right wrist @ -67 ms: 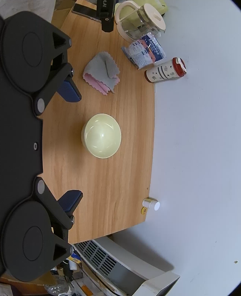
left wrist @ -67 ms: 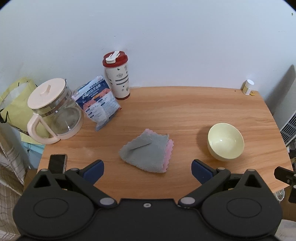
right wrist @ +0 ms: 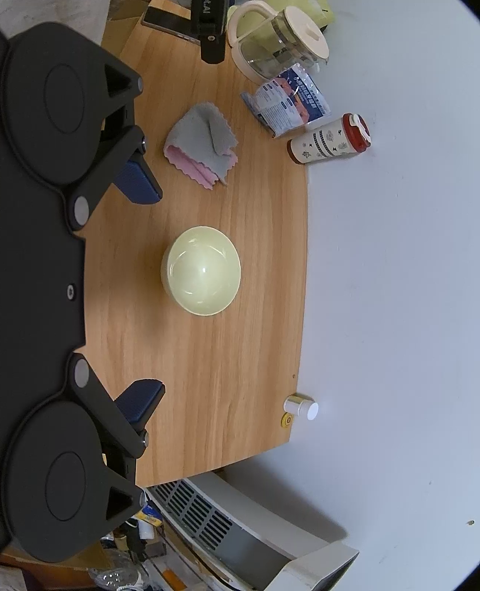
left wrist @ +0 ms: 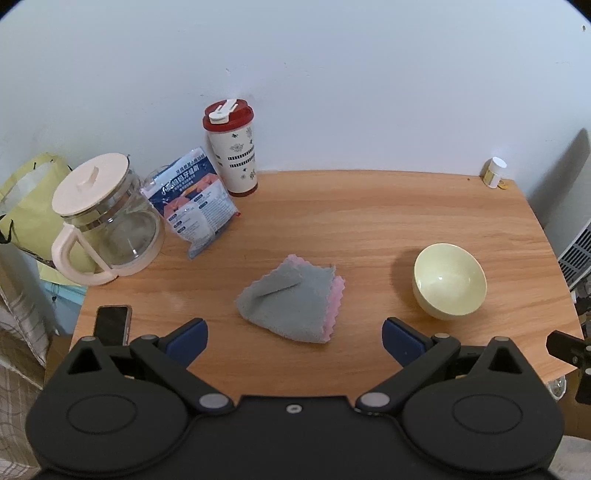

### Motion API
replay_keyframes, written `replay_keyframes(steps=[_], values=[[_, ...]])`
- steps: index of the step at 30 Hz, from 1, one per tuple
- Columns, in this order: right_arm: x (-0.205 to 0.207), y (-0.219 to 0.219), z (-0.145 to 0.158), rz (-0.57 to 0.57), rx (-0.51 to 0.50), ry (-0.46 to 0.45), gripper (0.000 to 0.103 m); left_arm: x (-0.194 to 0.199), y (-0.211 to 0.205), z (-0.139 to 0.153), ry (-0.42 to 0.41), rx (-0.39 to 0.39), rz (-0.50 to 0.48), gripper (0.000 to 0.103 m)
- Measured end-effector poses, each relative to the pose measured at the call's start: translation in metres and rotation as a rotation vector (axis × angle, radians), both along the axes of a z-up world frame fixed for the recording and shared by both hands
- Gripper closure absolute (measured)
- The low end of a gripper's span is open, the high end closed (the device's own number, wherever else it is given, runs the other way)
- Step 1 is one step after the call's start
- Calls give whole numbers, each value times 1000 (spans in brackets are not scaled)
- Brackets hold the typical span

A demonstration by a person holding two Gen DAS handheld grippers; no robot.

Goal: Clean bowl

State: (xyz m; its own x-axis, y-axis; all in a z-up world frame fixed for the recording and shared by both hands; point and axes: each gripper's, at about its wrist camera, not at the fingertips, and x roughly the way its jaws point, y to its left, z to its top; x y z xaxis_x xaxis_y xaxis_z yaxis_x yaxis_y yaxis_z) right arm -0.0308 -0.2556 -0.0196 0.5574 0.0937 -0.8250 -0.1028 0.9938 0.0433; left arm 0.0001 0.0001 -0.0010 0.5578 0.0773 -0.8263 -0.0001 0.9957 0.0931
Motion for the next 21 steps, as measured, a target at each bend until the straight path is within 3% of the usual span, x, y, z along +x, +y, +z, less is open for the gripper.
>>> replay_keyframes(steps=[21], values=[[8, 9, -4, 39, -12, 13, 0, 3, 14, -1, 26, -32, 13, 0]])
